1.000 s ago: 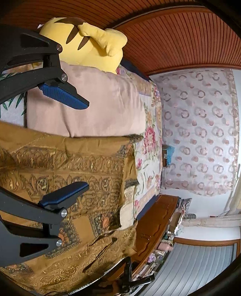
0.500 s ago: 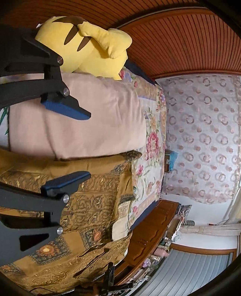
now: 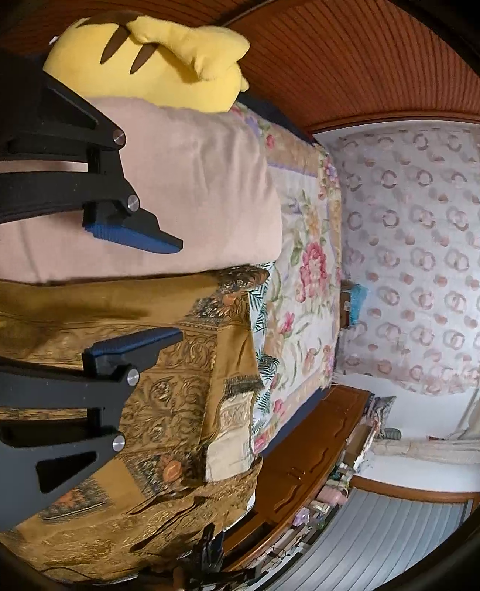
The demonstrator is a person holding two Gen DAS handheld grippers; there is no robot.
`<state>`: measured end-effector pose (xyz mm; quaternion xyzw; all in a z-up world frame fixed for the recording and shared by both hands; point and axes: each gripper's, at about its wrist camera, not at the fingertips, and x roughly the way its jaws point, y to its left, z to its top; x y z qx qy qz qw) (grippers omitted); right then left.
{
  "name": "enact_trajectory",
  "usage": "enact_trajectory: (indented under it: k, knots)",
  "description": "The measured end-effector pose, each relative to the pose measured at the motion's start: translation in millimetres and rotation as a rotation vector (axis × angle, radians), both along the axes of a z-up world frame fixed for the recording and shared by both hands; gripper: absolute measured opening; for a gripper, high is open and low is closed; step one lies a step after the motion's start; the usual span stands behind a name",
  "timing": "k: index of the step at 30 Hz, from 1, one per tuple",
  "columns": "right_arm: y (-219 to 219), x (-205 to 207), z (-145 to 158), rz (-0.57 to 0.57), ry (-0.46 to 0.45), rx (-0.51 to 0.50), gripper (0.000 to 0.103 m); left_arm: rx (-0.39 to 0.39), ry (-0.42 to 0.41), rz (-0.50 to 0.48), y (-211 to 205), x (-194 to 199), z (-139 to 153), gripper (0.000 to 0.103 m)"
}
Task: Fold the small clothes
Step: 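Grasp the shirt hem with the left gripper while the right gripper grasps it too, lifting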
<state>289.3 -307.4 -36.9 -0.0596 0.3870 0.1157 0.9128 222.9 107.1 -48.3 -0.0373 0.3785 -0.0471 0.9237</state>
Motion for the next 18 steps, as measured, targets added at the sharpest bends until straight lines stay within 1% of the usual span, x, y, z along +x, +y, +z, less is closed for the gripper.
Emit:
enact_trajectory:
  k: [5, 6, 7, 9, 12, 14, 17, 18]
  knots:
    - [0.5, 0.7, -0.1, -0.001, -0.001, -0.002, 0.086, -0.005, 0.03, -0.015, -2.5, 15.1, -5.1, 0.043]
    - [0.4, 0.3, -0.1, -0.001, -0.001, -0.002, 0.086, -0.002, 0.029, -0.024, -4.2, 15.4, -4.8, 0.04]
    - [0.2, 0.6, -0.2, -0.001, -0.001, -0.002, 0.086, 0.0, 0.029, -0.033, -6.2, 15.4, -4.7, 0.034]
    - [0.3, 0.3, -0.1, -0.001, -0.001, -0.002, 0.086, 0.005, 0.038, -0.053, -11.1, 15.1, -5.6, 0.032]
    - [0.1, 0.5, -0.4, -0.002, -0.002, -0.002, 0.086, 0.042, 0.051, -0.067, -18.7, 15.8, -7.9, 0.025]
    - [0.2, 0.2, -0.4, -0.002, -0.003, -0.003, 0.086, 0.066, 0.057, -0.063, -21.1, 16.7, -8.6, 0.024]
    - [0.0, 0.5, -0.6, -0.002, -0.003, -0.003, 0.086, 0.076, 0.06, -0.062, -22.5, 18.3, -8.7, 0.024]
    - [0.1, 0.2, -0.7, -0.002, -0.003, -0.003, 0.086, 0.07, 0.061, -0.065, -22.6, 18.4, -8.7, 0.016]
